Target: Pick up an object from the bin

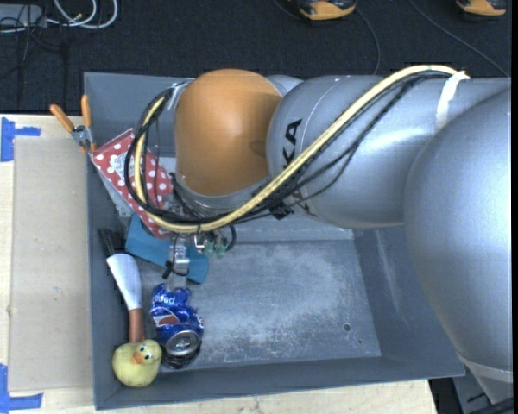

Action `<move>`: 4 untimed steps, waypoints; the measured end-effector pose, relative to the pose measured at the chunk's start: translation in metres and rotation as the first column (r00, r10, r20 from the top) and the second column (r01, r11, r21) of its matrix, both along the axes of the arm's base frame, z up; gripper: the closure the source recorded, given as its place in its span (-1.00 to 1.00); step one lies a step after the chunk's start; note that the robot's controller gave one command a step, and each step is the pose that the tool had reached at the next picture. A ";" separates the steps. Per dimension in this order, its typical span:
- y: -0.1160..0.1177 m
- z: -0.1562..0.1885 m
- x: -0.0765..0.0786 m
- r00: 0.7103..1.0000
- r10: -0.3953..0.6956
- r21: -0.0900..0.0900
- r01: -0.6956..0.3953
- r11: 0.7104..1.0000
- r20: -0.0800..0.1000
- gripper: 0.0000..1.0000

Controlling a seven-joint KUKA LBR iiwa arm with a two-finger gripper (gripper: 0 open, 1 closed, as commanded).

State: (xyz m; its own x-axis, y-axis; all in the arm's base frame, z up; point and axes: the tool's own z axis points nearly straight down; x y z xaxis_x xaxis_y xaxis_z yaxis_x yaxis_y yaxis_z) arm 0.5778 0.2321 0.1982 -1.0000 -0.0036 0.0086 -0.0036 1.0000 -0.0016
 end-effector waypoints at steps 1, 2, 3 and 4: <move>-0.001 0.005 0.002 1.000 -0.005 0.002 0.005 1.000 0.008 -1.00; -0.003 0.002 0.003 1.000 0.009 0.004 -0.009 1.000 0.011 -1.00; -0.004 -0.064 0.008 0.947 0.321 0.001 -0.321 0.947 0.010 -1.00; -0.015 -0.086 -0.017 0.913 0.408 0.003 -0.408 0.913 0.006 -1.00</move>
Offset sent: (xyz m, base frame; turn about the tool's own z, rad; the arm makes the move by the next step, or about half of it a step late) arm 0.0181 -0.1017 -0.1282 -0.1722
